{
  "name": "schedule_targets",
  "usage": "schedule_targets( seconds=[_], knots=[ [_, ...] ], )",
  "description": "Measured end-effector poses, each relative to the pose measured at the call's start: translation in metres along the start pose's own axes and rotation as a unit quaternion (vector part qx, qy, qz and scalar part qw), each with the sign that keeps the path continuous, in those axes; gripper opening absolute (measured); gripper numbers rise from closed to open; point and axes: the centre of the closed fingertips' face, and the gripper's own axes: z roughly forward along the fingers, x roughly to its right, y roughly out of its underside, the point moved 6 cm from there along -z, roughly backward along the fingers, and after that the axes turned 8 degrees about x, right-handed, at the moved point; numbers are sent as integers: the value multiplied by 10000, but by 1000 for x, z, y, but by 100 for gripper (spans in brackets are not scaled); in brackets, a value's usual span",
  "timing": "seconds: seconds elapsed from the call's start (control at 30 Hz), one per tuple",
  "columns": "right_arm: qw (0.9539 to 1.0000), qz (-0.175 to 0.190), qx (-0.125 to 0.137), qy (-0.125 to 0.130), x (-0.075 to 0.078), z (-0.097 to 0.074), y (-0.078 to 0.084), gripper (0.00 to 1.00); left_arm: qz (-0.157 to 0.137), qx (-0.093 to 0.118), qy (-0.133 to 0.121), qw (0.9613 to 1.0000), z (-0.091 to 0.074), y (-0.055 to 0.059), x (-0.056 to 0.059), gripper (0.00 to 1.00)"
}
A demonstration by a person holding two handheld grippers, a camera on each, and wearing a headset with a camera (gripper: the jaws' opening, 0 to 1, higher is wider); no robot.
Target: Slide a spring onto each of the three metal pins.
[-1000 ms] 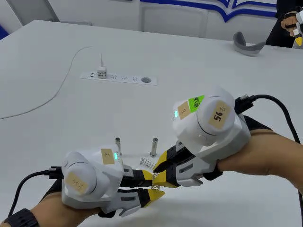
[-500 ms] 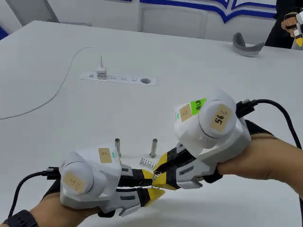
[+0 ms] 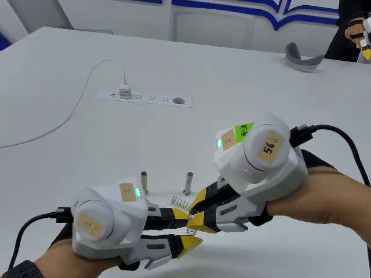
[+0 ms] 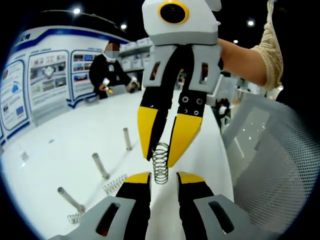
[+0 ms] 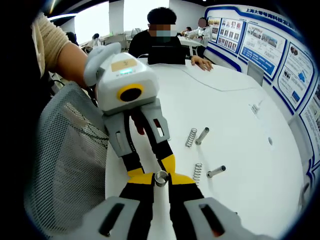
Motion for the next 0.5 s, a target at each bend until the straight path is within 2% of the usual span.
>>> schedule_targets(
  seconds=[0.17, 0.5],
  knots=[
    [10000, 44, 5, 60, 2, -3, 2, 12, -40, 10, -56, 10000, -5, 1, -2, 25],
    [9995, 199, 1, 251, 11, -13, 9, 12, -207, 38, -345, 9992, -25, 7, -15, 36]
  ],
)
